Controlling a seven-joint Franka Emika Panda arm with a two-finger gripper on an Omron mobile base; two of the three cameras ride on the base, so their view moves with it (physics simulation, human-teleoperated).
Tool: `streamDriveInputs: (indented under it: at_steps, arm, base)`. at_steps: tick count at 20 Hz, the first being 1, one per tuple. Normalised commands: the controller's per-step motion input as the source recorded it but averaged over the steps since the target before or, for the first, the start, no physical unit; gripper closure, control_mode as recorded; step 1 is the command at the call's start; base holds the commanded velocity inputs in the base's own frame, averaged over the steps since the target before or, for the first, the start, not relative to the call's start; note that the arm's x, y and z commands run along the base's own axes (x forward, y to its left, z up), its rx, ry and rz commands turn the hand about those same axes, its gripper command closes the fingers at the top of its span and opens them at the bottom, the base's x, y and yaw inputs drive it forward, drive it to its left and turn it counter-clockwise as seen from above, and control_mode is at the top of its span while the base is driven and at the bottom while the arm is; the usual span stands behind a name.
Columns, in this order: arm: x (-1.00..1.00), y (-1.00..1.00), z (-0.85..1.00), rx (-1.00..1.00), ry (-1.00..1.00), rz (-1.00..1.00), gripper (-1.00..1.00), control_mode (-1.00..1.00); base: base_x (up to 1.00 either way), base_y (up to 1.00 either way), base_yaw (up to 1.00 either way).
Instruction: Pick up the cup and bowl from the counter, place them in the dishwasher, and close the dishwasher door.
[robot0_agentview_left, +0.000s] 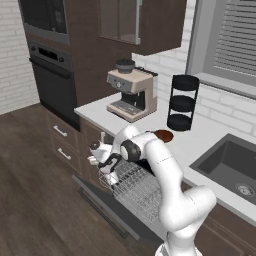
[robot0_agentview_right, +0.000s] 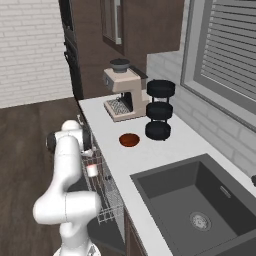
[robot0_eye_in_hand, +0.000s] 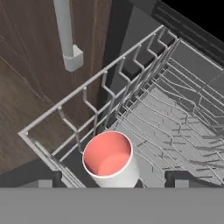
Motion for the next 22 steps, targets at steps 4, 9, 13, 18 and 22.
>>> streamDriveInputs:
  at_steps: [4, 9, 13, 18, 22]
  arm:
    - [-0.70, 0.15, 1.00, -0.01, 0.00, -0.05, -1.00, -1.00]
    - [-0.64, 0.15, 1.00, 0.00, 0.00, 0.00, -1.00, -1.00]
    - [-0.21, 0.00, 1.00, -0.04, -0.08, 0.02, -1.00, -1.00]
    - [-0.07, -0.04, 1.00, -0.03, -0.03, 0.05, -1.00, -1.00]
    - [-0.27, -0.17, 1.00, -0.01, 0.12, 0.04, -1.00, -1.00]
  base:
    - [0.00, 0.00, 0.00]
    - [0.00, 0.00, 0.00]
    - [0.00, 0.00, 0.00]
    - [0.00, 0.00, 0.00]
    - [0.00, 0.00, 0.00]
